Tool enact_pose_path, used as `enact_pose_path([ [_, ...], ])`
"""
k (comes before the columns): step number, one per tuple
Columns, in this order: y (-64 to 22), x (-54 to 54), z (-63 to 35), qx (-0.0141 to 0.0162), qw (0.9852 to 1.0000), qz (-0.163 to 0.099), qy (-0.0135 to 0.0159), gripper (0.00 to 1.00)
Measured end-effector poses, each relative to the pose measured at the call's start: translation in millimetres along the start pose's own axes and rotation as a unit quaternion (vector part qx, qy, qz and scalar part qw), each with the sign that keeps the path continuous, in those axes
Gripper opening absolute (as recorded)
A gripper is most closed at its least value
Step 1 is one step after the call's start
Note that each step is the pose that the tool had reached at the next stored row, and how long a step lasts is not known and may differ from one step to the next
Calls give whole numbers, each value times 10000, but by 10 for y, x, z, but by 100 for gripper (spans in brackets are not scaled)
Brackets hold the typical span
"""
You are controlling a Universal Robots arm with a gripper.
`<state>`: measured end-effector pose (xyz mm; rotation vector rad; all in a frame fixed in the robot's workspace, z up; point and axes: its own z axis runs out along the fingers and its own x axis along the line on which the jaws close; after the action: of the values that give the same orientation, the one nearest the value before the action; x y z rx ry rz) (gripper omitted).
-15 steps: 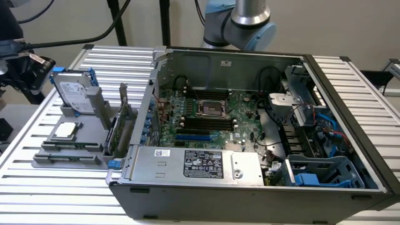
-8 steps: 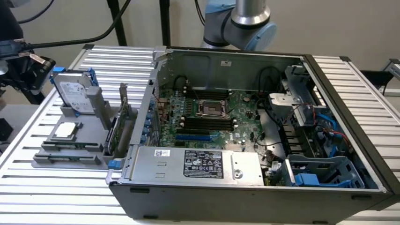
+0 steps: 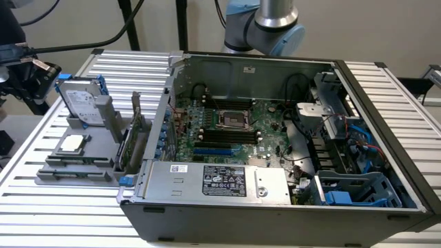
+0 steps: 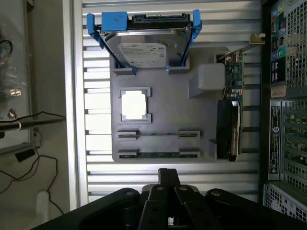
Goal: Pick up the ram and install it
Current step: 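Pick up the ram and move it above insertion slot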
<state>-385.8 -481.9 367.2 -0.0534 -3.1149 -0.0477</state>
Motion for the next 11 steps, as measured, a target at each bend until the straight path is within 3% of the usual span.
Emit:
enact_pose_path([
  [5, 0, 0, 4, 10, 9992, -394, 12, 11],
  [11, 0, -1, 20, 25, 9956, -937, 29, 11],
])
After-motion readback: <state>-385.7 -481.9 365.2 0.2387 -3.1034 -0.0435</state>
